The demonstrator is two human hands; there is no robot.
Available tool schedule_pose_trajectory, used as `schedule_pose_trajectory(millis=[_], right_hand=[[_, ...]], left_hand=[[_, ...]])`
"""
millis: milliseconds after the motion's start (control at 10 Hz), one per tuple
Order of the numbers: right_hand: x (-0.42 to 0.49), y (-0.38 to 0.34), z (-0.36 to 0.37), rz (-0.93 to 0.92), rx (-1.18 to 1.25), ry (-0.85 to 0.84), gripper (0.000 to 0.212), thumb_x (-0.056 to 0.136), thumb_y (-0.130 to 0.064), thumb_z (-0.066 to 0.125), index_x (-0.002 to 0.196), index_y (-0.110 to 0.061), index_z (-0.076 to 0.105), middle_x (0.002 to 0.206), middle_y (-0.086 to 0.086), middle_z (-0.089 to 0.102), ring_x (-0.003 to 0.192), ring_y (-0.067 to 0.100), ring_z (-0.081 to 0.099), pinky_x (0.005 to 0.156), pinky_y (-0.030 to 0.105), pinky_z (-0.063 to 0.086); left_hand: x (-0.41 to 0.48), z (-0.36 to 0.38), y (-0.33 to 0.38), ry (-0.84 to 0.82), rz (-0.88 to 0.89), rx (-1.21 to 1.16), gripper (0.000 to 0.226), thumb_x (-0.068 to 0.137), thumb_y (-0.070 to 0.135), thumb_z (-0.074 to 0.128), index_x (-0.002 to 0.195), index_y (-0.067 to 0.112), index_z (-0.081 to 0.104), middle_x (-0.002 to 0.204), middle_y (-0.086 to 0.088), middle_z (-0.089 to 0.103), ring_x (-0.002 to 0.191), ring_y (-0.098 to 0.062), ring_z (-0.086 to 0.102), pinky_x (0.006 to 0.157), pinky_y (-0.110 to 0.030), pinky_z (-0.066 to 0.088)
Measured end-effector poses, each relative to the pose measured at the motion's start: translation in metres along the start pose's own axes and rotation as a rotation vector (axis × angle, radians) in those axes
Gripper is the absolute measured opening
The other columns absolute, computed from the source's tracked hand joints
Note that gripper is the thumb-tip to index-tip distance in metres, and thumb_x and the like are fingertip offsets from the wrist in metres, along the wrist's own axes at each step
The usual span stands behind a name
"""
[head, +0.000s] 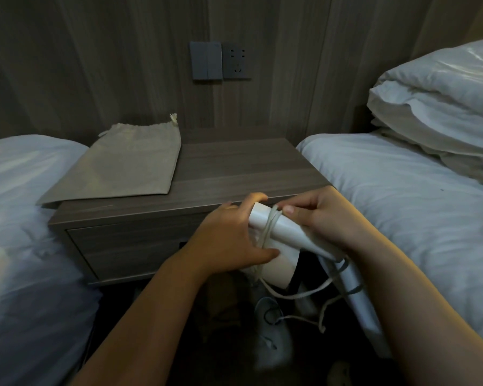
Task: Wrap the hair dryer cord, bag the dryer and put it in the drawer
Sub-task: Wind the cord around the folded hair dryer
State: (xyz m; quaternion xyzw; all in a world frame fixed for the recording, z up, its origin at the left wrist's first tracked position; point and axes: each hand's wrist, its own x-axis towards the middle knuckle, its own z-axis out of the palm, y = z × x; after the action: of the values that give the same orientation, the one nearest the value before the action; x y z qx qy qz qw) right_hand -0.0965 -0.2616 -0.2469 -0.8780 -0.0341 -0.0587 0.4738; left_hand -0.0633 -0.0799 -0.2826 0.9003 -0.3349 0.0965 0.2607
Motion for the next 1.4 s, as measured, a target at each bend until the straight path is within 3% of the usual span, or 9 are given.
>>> schedule_pose_trajectory(millis=[300,400,500,700,800,900,1000,1200,1400], right_hand=[[0.002,0.008,-0.005,0.063,0.019,-0.027,0.021,0.084,-0.018,0.066,0.063,-0.018,0.065,0.053,-0.005,0.055,0.049,0.004,0.045,0.054,0.024,0.036],[0.002,0.011,-0.011,0.083,0.166,-0.227,0.02,0.087,-0.007,0.06,0.069,-0.016,0.065,0.058,-0.001,0.058,0.051,0.006,0.047,0.052,0.022,0.037],[0.003,0.019,-0.013,0.118,0.274,-0.385,0.01,0.076,-0.017,0.059,0.072,-0.014,0.068,0.066,0.011,0.062,0.054,0.015,0.052,0.05,0.023,0.041],[0.006,0.019,-0.01,0.164,0.402,-0.402,0.016,0.075,-0.022,0.067,0.074,-0.007,0.062,0.059,0.005,0.057,0.048,0.007,0.048,0.048,0.017,0.039],[-0.014,0.055,-0.017,0.102,0.595,-0.38,0.025,0.093,-0.006,0.047,0.07,0.0,0.056,0.064,0.011,0.069,0.048,0.005,0.052,0.056,0.018,0.041],[-0.002,0.042,-0.008,-0.064,0.828,-0.52,0.027,0.086,-0.005,0.053,0.059,-0.006,0.054,0.038,-0.001,0.055,0.031,0.006,0.045,0.035,0.014,0.037],[0.01,0.031,0.001,0.113,0.703,-0.125,0.006,0.064,-0.011,0.072,0.065,-0.015,0.068,0.049,0.006,0.052,0.037,0.011,0.043,0.037,0.015,0.035],[0.008,0.017,0.012,0.004,0.317,-0.001,0.027,0.084,0.004,0.046,0.071,-0.012,0.064,0.041,0.008,0.043,0.034,0.012,0.034,0.038,0.02,0.027],[0.006,0.013,0.012,0.021,0.268,-0.087,0.027,0.083,0.011,0.041,0.072,-0.008,0.057,0.049,0.01,0.043,0.037,0.005,0.038,0.041,0.014,0.032]], left_hand=[[0.001,-0.011,-0.001,-0.061,0.024,-0.1,0.05,0.067,0.041,0.074,0.106,0.029,0.046,0.082,0.009,0.061,0.069,-0.006,0.057,0.063,-0.024,0.043],[0.001,-0.019,-0.007,-0.14,-0.031,-0.259,0.04,0.068,0.029,0.076,0.099,0.031,0.051,0.085,0.01,0.062,0.074,-0.005,0.059,0.064,-0.024,0.045],[0.001,-0.023,-0.011,-0.264,-0.059,-0.401,0.036,0.069,0.026,0.076,0.099,0.031,0.056,0.093,0.007,0.065,0.086,-0.015,0.063,0.076,-0.04,0.055],[0.0,-0.014,-0.01,-0.308,-0.095,-0.66,0.041,0.064,0.032,0.069,0.103,0.025,0.06,0.102,-0.002,0.067,0.096,-0.022,0.064,0.084,-0.042,0.054],[0.001,-0.006,-0.013,-0.23,-0.174,-0.772,0.044,0.062,0.033,0.07,0.105,0.027,0.062,0.105,-0.004,0.067,0.1,-0.024,0.064,0.087,-0.044,0.052],[0.004,-0.005,-0.012,-0.115,-0.328,-0.978,0.043,0.054,0.034,0.069,0.097,0.036,0.065,0.108,-0.008,0.066,0.101,-0.027,0.063,0.089,-0.044,0.048],[0.009,-0.009,-0.009,0.024,-0.484,-1.199,0.027,0.071,0.025,0.065,0.098,0.026,0.065,0.099,-0.011,0.067,0.087,-0.022,0.065,0.076,-0.036,0.051],[0.014,-0.018,-0.003,0.262,-0.598,-1.2,0.024,0.077,0.026,0.064,0.097,0.014,0.065,0.09,-0.009,0.069,0.081,-0.021,0.065,0.067,-0.031,0.049],[0.014,-0.018,0.0,0.349,-0.702,-1.223,0.012,0.083,0.025,0.061,0.092,0.017,0.064,0.094,-0.012,0.069,0.076,-0.022,0.067,0.063,-0.03,0.054]])
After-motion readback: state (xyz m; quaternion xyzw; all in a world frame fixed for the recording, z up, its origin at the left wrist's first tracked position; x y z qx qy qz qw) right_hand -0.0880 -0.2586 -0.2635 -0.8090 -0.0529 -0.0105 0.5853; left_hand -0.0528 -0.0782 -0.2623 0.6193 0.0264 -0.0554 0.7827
